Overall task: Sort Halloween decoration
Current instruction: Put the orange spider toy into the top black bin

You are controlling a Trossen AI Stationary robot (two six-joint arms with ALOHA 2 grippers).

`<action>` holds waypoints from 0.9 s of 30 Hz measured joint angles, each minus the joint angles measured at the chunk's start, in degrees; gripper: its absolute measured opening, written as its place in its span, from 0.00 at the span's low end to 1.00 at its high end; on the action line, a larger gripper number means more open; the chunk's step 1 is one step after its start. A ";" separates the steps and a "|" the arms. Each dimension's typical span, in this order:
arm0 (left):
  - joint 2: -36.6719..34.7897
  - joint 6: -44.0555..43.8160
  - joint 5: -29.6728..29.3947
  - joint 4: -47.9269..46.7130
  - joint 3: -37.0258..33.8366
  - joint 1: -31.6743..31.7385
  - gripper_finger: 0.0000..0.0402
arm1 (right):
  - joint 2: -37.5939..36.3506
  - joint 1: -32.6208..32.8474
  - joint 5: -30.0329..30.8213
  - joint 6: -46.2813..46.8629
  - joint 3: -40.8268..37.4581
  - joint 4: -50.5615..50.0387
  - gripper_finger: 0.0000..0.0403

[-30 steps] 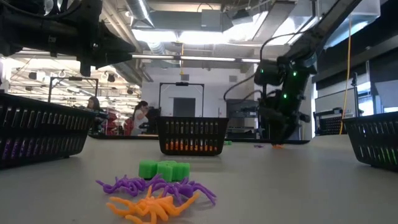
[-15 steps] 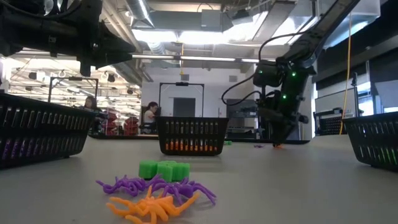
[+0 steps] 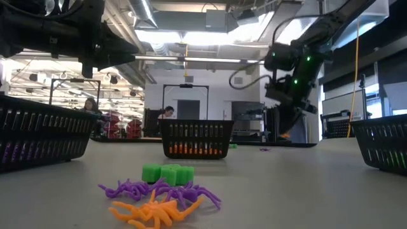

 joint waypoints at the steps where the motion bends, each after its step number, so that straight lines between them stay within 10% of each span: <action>1: 0.00 0.02 0.00 0.00 0.00 0.00 0.33 | -0.77 0.88 -0.12 0.46 0.01 0.34 0.00; 9: 0.00 0.00 -0.23 0.00 0.00 0.03 0.33 | -3.34 11.73 -11.86 5.98 0.10 16.25 0.01; 27: 0.00 -0.05 -0.19 0.02 0.00 0.04 0.33 | 7.30 29.12 -5.56 2.53 19.26 20.89 0.06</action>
